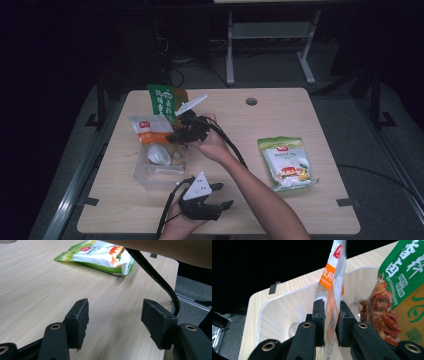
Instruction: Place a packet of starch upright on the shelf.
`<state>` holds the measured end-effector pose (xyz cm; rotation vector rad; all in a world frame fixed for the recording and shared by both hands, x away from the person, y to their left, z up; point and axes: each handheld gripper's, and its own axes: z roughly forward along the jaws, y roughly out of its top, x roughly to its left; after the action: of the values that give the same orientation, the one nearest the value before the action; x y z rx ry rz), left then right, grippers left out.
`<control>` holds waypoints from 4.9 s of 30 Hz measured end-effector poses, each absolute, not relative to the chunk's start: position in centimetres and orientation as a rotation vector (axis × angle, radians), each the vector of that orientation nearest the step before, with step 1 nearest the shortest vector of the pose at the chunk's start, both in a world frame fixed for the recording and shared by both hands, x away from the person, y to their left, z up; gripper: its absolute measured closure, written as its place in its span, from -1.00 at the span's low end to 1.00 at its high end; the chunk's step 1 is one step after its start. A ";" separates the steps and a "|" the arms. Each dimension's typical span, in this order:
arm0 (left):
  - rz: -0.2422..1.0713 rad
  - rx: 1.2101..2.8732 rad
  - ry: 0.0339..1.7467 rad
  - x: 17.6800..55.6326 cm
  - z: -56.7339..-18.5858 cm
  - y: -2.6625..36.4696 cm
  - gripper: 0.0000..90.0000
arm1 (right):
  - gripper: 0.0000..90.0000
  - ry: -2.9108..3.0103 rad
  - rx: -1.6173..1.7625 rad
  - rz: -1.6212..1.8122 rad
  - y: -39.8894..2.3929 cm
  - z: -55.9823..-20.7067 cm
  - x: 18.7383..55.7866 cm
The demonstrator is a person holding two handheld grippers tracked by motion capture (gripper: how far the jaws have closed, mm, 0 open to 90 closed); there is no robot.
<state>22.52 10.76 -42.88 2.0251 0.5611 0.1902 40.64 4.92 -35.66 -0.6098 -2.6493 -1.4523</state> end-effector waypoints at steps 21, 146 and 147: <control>0.210 2.020 0.574 22.8 -42.8 11.0 -0.15 | 0.99 -2.685 -0.626 -1.436 4.4 -36.0 40.3; 0.197 2.067 0.582 23.8 -43.5 9.2 -0.27 | 0.92 -2.251 -1.701 -1.226 -31.8 -46.3 33.7; 0.187 2.065 0.586 23.9 -43.6 9.0 -0.27 | 0.95 -2.260 -1.696 -1.223 -31.6 -46.2 33.6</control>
<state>23.86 9.00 -43.55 2.0650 0.5856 0.1871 33.60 -31.57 -46.15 -1.6956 -2.2605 -1.2231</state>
